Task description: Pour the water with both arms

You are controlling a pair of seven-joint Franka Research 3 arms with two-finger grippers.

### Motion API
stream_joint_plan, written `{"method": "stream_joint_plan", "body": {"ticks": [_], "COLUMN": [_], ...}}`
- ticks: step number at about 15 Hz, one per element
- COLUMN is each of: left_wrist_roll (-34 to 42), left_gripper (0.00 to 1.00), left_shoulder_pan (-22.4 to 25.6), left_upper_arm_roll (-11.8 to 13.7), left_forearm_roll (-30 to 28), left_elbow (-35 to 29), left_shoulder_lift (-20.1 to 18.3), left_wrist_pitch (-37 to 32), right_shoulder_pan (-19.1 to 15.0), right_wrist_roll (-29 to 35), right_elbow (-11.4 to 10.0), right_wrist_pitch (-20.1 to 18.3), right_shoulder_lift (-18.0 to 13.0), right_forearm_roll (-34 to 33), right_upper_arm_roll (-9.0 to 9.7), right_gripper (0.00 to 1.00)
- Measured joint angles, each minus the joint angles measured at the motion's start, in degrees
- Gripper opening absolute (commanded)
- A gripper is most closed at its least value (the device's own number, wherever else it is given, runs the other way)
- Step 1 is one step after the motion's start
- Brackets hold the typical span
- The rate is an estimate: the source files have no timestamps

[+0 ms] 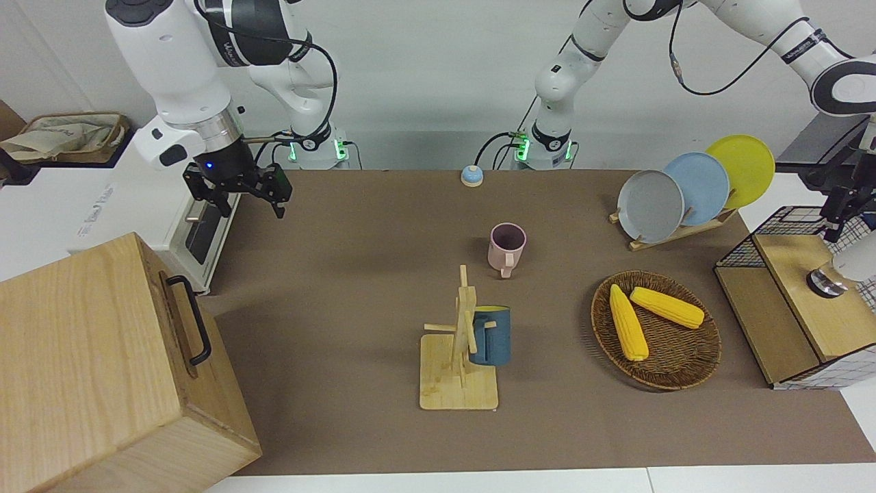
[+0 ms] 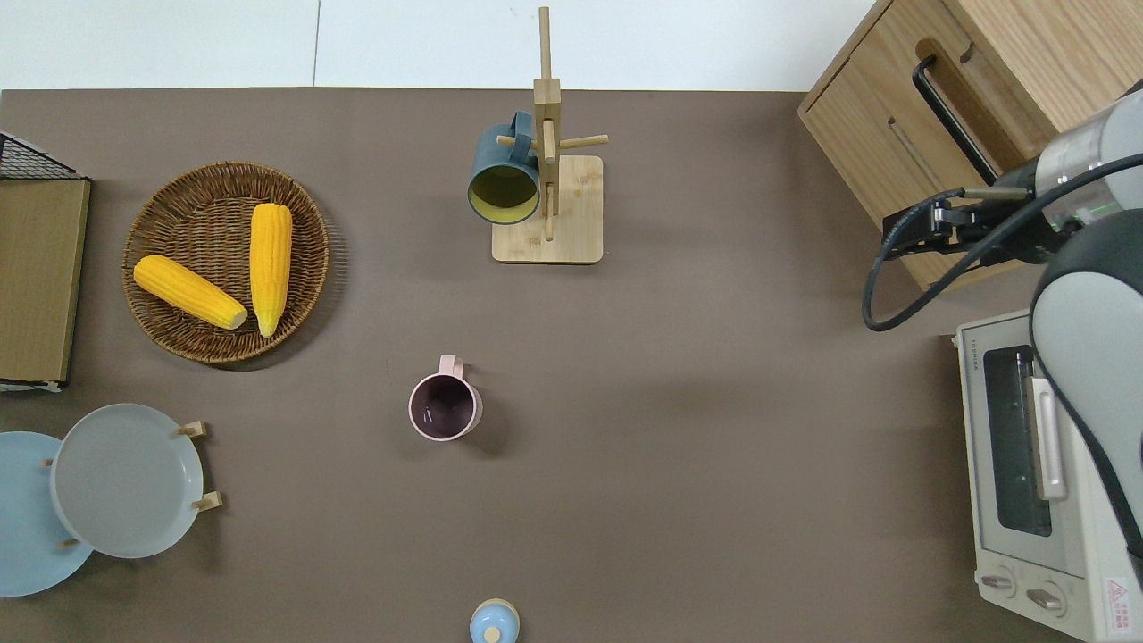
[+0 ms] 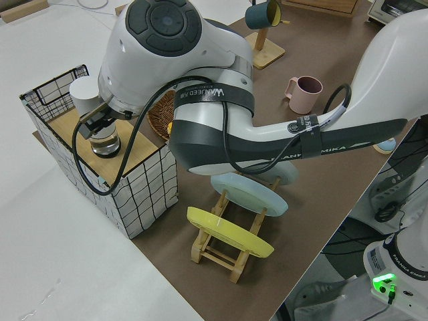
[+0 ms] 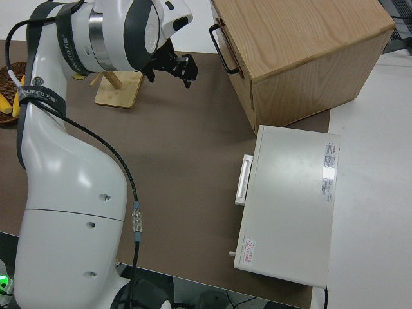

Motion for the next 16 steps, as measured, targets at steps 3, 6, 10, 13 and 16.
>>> {"method": "stream_joint_plan", "body": {"ticks": [3, 6, 10, 13, 16], "left_wrist_roll": [-0.06, -0.5, -4.13, -6.12, -8.46], "left_gripper": [1.0, 1.0, 1.0, 1.0, 1.0], "left_shoulder_pan": [0.04, 0.05, -0.02, -0.13, -0.25], "left_upper_arm_roll": [1.19, 1.54, 1.44, 1.24, 0.78], "left_forearm_roll": [0.18, 2.7, 7.12, 9.05, 9.95], "left_elbow": [0.0, 0.04, 0.07, 0.1, 0.12], "left_shoulder_lift": [-0.9, -1.63, -2.99, -4.52, -6.24], "left_wrist_pitch": [-3.14, -5.51, -9.67, -13.37, -16.06], "right_shoulder_pan": [0.0, 0.0, 0.0, 0.0, 0.0], "right_wrist_roll": [0.0, 0.0, 0.0, 0.0, 0.0], "right_elbow": [0.0, 0.0, 0.0, 0.0, 0.0], "right_wrist_pitch": [0.0, 0.0, 0.0, 0.0, 0.0], "right_shoulder_lift": [0.0, 0.0, 0.0, 0.0, 0.0], "right_forearm_roll": [0.0, 0.0, 0.0, 0.0, 0.0], "right_upper_arm_roll": [0.0, 0.0, 0.0, 0.0, 0.0], "right_gripper": [0.992, 0.992, 0.992, 0.992, 0.992]}}
